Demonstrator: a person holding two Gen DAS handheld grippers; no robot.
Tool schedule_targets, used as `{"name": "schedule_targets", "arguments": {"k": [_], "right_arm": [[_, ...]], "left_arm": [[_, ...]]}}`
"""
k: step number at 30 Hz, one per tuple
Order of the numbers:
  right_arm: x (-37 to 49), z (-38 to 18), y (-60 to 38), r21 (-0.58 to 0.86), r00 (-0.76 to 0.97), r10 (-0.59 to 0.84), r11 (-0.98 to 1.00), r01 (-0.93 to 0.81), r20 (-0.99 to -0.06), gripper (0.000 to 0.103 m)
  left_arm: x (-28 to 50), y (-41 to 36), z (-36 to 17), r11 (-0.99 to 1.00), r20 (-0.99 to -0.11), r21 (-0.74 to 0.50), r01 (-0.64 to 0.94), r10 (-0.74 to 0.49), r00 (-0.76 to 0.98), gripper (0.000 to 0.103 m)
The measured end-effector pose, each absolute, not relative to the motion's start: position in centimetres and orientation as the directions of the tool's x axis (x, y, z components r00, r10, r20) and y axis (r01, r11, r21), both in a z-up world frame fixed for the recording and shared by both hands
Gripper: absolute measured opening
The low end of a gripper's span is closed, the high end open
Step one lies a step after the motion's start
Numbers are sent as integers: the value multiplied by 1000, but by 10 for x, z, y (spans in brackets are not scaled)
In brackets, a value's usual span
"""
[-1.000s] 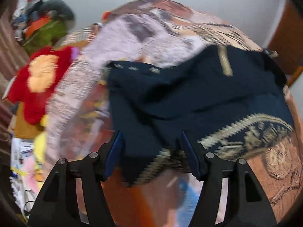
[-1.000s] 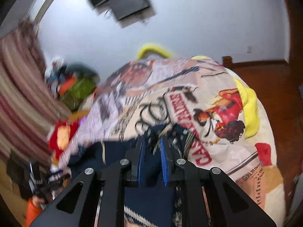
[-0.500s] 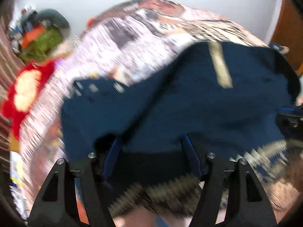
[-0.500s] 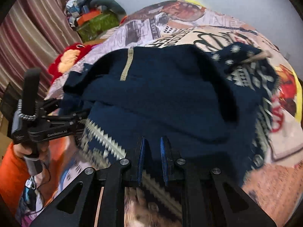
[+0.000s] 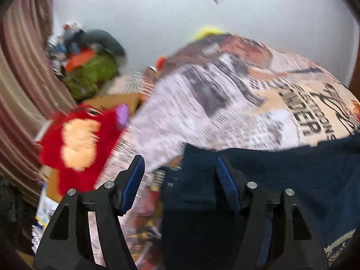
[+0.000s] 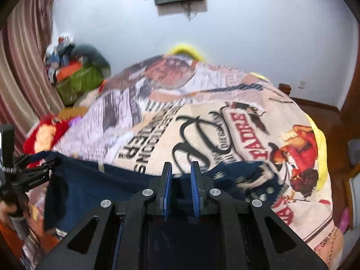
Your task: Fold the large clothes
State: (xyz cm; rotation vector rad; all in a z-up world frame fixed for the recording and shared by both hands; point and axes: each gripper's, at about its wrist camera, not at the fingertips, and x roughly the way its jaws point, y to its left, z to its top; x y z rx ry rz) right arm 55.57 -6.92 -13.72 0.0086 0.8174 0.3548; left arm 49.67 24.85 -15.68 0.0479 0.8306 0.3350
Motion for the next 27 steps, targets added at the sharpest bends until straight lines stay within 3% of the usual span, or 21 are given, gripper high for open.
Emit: {"name": "schedule_targets", "arguments": {"k": [4,8,13,18,27], "right_arm": [[543,-128,-75,195,586,384,912,-360,-713,12],[512,-132,-50,145,516,422,858,-492,-745,12],[478,-169,-9,163,340,454,764,-624,-824,12],[465,-219,9,85,318,361,766,-637,-877,12],[466,-219,-5,145,275,389,768,-624,-880,13]], "left_arm": [[487,257,-149,954,-743,108,-278,263,615,69],[464,250,-159,982,-803,-55,-179,63,592,71],[440,223,-198,982,-856,-169,-84,-104,507,72],[433,205,-248,983,-899,-144,-111,-83,431,77],[410,210,-245,980,-886,-151,-126,-77,456,80]]}}
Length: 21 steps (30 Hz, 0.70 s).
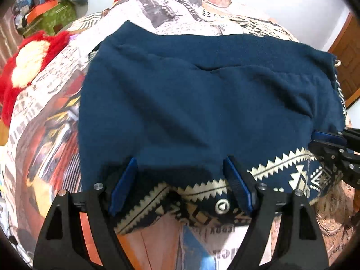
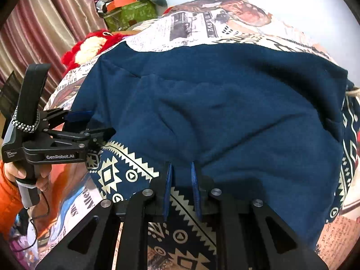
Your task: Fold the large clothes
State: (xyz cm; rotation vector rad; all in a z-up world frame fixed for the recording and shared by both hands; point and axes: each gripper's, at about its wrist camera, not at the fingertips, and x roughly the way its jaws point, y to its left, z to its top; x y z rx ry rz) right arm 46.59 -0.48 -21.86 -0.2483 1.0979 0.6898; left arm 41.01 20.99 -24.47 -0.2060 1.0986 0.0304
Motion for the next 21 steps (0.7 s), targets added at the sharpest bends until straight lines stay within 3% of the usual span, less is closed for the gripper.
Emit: {"name": "schedule_targets", "arguments": {"k": [14,21], "right_arm": [[433,-185,-11,94,295,328,796,-599,-897,14],[417,-174,12,27,361,327,773,-634,-873,14]], "left_arm": [[336,256,-211,921,-852,-251,-297,-65,519,79],[311,266,-239,781,-807,-508,-364,-285,517,80]]}}
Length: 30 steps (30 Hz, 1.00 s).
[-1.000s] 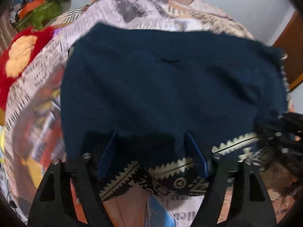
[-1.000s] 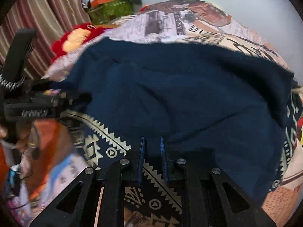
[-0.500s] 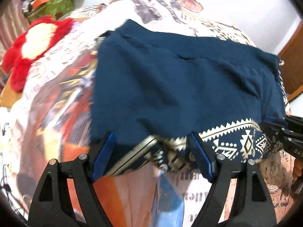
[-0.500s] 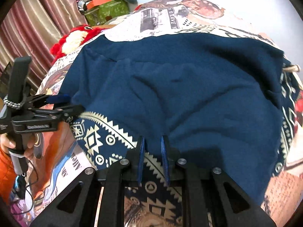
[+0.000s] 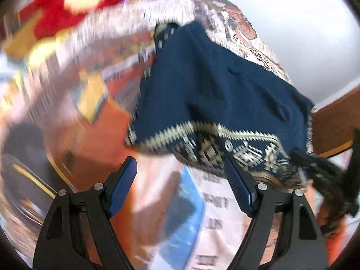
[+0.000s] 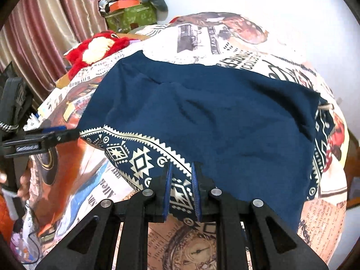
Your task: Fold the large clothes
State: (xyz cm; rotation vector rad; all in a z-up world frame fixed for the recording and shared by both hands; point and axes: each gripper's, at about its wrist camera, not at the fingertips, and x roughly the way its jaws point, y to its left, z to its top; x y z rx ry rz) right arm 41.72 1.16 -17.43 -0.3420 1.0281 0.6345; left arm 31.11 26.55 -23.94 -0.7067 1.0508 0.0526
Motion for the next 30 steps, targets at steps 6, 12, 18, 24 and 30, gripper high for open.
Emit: {"name": "schedule_targets", "arguments": {"k": [6,12,18,24,30], "right_arm": [[427,-217,29,98,234,304,776,-624,-923,14],[438,-231,22,171,188,345,782,-599,-920,14],[443,-237,7,270,157,429,772,-575,-890,14],[439,-237,0,306,153,466,760,-573,-871,14],[444,-237,-18,408,101,524,757,-511,-845,14]], "left_arm": [[311,268,-290,564,-708,-702,-435,-490,509,79],[326,278,-327,317,-559,-826,-467,-576,597,79],[357,279,-333,227,-487,-869,-439,-552,677,79],[392,257,-322,307,-569,-823,-479,-441,694,73],[407,228,-280,576,-715,-646,-501,-226,661,24]]}}
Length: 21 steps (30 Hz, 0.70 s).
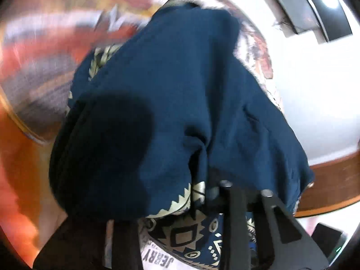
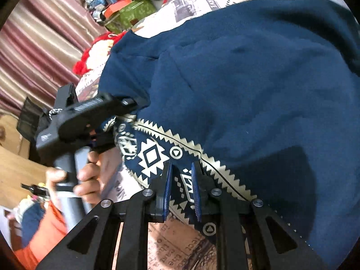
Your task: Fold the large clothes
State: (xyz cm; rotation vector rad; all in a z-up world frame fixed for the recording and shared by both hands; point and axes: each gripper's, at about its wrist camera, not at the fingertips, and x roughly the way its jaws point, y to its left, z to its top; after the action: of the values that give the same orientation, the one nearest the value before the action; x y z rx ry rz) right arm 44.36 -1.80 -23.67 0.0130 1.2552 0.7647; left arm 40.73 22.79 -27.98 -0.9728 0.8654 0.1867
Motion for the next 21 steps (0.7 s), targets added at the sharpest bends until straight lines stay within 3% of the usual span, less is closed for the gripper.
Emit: {"name": "schedule_targets", "arguments": {"k": [2,9,13,17,21], "right_arm": [[443,-236,-24,435,87,539,755,-490,-838,14],[424,-205,-25,382,133,514,764,-519,-847,14],[411,-175,-8,371,181,558,727,-578,-810,14],[406,-175,8,453,123,610,695,-559,-783,14],[385,-209,46,384,46,514,695,-608,-857,14]], "left_arm": [[401,221,-259,635,-706,-610,-474,-163,689,16],[347,195,-187,819,-635,-447,-360,-7,773,13],[310,210,-186,806,-665,-450,-384,-15,747,13],[270,227,-213,744,-706,-510,-431,-75,705,13],[246,236,-231,712,-731,-528,-462,-105,674,18]]}}
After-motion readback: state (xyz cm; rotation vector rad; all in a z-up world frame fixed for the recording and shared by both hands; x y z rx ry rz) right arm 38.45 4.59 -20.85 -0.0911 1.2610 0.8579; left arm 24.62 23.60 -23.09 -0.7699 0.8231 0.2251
